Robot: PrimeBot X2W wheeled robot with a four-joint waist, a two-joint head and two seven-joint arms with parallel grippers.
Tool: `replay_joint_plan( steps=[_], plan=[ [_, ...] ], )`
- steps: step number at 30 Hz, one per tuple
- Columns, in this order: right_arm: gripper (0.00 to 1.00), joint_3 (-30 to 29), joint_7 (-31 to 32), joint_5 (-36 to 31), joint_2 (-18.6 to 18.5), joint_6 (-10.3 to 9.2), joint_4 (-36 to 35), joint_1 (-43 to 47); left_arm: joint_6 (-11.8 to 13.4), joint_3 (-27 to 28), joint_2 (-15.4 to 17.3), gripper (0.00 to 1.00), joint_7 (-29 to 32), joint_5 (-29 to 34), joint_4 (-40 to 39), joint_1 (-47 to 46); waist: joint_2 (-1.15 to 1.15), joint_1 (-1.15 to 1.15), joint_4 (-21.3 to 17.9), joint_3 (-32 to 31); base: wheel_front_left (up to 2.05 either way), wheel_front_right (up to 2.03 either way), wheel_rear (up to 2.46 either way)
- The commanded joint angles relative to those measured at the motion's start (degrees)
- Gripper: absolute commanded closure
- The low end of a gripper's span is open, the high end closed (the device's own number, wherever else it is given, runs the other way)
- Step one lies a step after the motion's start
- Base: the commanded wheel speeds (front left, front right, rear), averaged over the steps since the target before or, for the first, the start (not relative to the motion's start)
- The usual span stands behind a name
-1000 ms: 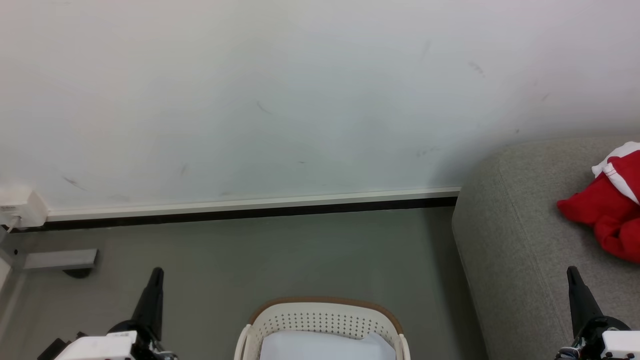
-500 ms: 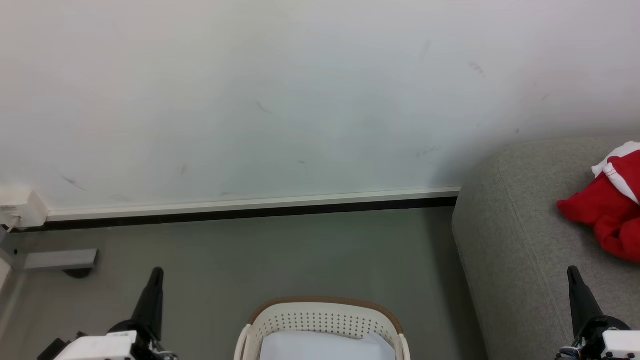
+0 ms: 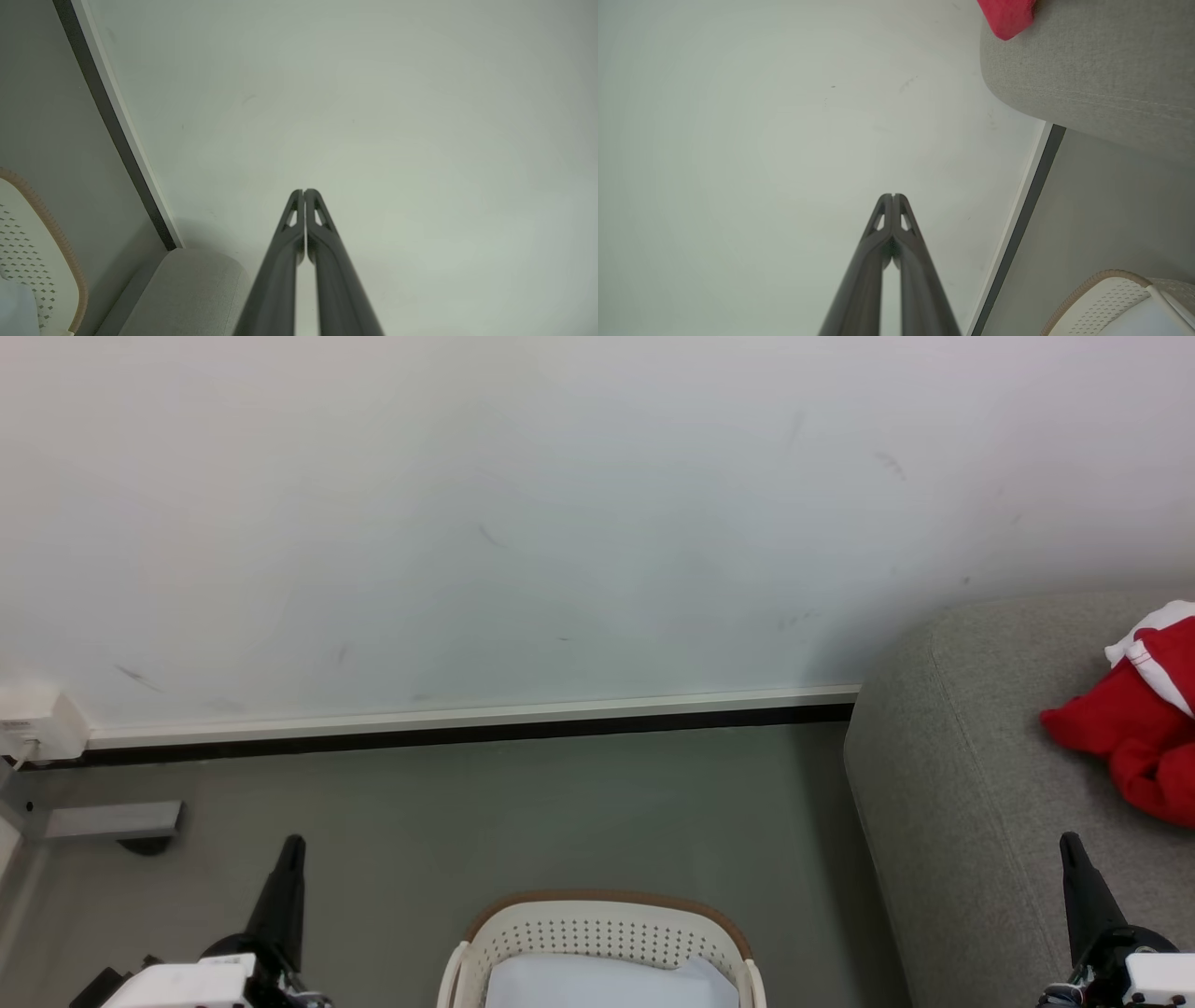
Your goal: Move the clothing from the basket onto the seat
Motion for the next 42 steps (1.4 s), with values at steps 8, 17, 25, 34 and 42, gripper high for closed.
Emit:
replay_joint_plan(
  steps=[8, 17, 25, 34, 42],
  plan=[
    [1.0, -0.3, 0.1, -0.2, -0.2, -0.11, -0.2, -0.7, -0.3, 0.1, 0.4, 1.0, 0.2, -0.8, -0.2, -0.5, 0.0, 0.0, 0.0, 0.0, 0.0, 0.0, 0.0],
    [1.0, -0.3, 0.1, -0.2, -0.1, -0.12, -0.2, -0.7, -0.4, 0.1, 0.4, 1.0, 0.2, -0.8, -0.2, -0.5, 0.0, 0.0, 0.0, 0.0, 0.0, 0.0, 0.0],
    [1.0, -0.3, 0.2, -0.2, -0.1, -0.11, -0.2, -0.7, -0.4, 0.1, 0.4, 1.0, 0.2, -0.8, -0.2, -0.5, 0.0, 0.0, 0.0, 0.0, 0.0, 0.0, 0.0],
    [1.0, -0.3, 0.2, -0.3, -0.1, -0.11, -0.2, -0.7, -0.4, 0.1, 0.4, 1.0, 0.2, -0.8, -0.2, -0.5, 0.0, 0.0, 0.0, 0.0, 0.0, 0.0, 0.0],
    [1.0, -0.3, 0.2, -0.3, -0.1, -0.11, -0.2, -0.7, -0.4, 0.1, 0.4, 1.0, 0.2, -0.8, -0.2, -0.5, 0.0, 0.0, 0.0, 0.0, 0.0, 0.0, 0.0]
  ],
)
